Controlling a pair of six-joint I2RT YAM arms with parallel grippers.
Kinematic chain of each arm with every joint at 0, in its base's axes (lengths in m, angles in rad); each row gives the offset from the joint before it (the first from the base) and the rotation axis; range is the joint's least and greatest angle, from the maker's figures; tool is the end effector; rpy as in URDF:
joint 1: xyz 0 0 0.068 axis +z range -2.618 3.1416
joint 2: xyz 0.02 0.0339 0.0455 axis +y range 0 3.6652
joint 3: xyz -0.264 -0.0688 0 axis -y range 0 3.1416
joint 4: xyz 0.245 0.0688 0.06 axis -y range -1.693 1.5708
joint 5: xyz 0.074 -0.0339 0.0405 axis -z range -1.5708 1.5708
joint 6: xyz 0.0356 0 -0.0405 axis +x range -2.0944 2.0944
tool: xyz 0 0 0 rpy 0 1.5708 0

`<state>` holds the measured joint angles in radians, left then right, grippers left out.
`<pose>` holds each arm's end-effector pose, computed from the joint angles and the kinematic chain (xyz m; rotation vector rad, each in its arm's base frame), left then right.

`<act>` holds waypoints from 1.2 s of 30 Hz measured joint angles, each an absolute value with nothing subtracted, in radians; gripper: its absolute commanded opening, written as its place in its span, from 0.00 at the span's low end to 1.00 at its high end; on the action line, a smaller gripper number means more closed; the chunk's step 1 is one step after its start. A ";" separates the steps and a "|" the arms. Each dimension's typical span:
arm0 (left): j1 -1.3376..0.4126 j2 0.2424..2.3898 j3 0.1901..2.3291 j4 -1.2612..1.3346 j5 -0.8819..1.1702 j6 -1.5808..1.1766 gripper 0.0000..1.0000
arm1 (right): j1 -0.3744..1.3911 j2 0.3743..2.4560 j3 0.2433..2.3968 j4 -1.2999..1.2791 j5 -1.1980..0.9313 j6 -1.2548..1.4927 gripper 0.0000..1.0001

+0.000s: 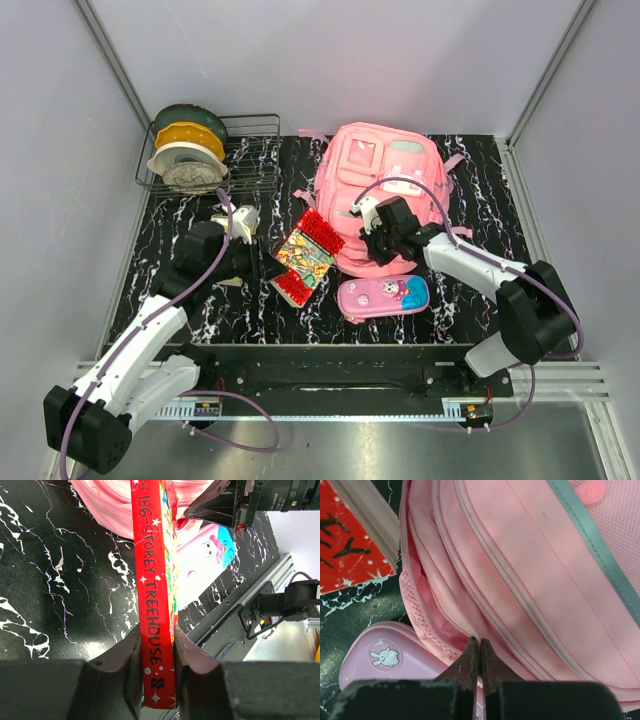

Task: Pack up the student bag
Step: Place the book in the student bag.

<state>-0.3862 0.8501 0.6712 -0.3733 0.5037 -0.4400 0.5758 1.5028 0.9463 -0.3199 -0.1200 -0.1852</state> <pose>0.1668 -0.0864 0.2721 0.2563 2.2031 -1.0095 0.2592 0.1733 0.2144 -0.9650 2.2682 0.3183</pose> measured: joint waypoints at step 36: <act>-0.361 0.969 0.564 0.115 0.913 -0.738 0.00 | 0.576 1.395 1.339 -0.382 0.113 0.046 0.00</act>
<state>-0.3607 0.9691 0.5636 0.1154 0.9127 -0.7380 0.5762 1.3952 1.3388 -0.3817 0.1127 0.0460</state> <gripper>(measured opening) 0.272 0.014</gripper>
